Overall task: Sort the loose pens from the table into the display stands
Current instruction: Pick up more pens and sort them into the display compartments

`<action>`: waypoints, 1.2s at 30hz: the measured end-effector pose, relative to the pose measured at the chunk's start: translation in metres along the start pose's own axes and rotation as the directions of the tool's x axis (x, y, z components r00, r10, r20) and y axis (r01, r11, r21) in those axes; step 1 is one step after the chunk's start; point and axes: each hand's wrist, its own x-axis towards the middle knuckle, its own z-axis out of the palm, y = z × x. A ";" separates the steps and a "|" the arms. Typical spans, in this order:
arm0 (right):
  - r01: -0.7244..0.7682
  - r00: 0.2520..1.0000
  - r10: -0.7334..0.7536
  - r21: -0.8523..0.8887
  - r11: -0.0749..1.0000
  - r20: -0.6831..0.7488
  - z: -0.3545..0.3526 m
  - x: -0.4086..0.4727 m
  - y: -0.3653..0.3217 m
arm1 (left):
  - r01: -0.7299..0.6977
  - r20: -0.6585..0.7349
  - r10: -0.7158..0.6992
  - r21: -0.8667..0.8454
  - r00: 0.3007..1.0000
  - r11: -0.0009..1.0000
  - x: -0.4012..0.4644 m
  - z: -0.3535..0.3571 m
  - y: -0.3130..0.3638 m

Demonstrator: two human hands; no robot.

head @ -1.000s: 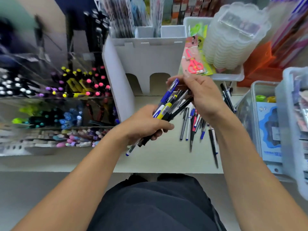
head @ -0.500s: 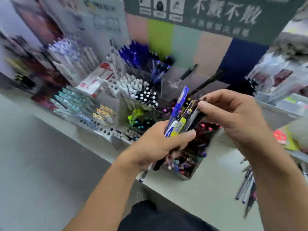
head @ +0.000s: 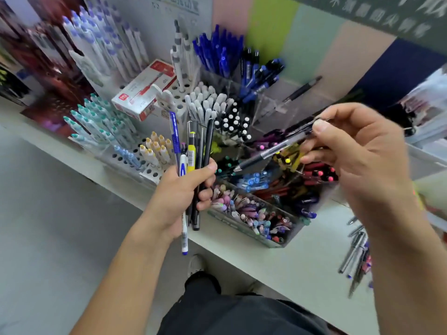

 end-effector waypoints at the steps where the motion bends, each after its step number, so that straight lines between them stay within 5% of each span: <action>1: 0.054 0.998 -0.056 -0.049 0.997 -0.043 -0.013 -0.005 -0.003 | 0.011 0.021 -0.011 0.003 1.000 1.000 0.001 0.003 -0.002; 9: 0.016 0.970 -0.115 -0.419 0.908 -0.213 -0.074 -0.063 0.031 | 0.095 0.112 -0.102 0.070 0.988 0.993 0.003 0.036 -0.023; 18: 0.047 0.997 -0.074 -0.743 0.668 -0.003 -0.052 -0.071 0.102 | 0.092 0.126 -0.118 0.198 0.985 0.976 0.000 0.047 -0.034; 24: -0.045 0.975 0.209 -0.845 0.532 0.080 -0.039 -0.056 0.096 | 0.159 0.114 -0.173 0.120 0.978 0.980 -0.008 0.061 -0.045; 26: -0.144 0.980 0.201 -0.726 0.673 -0.008 -0.040 -0.052 0.083 | 0.158 0.147 -0.177 0.135 0.973 0.978 -0.010 0.061 -0.045; 28: -0.279 0.952 0.304 -0.353 0.893 0.017 -0.038 -0.047 0.064 | 0.164 0.203 -0.197 0.169 0.959 0.972 -0.013 0.061 -0.044; 30: -0.386 0.915 0.395 -0.104 0.917 0.087 -0.032 -0.042 0.056 | 0.180 0.254 -0.226 0.194 0.941 0.964 -0.014 0.063 -0.043; 36: -0.448 0.894 0.447 0.148 0.882 0.045 -0.023 -0.035 0.054 | 0.178 0.259 -0.220 0.178 0.940 0.968 -0.019 0.065 -0.043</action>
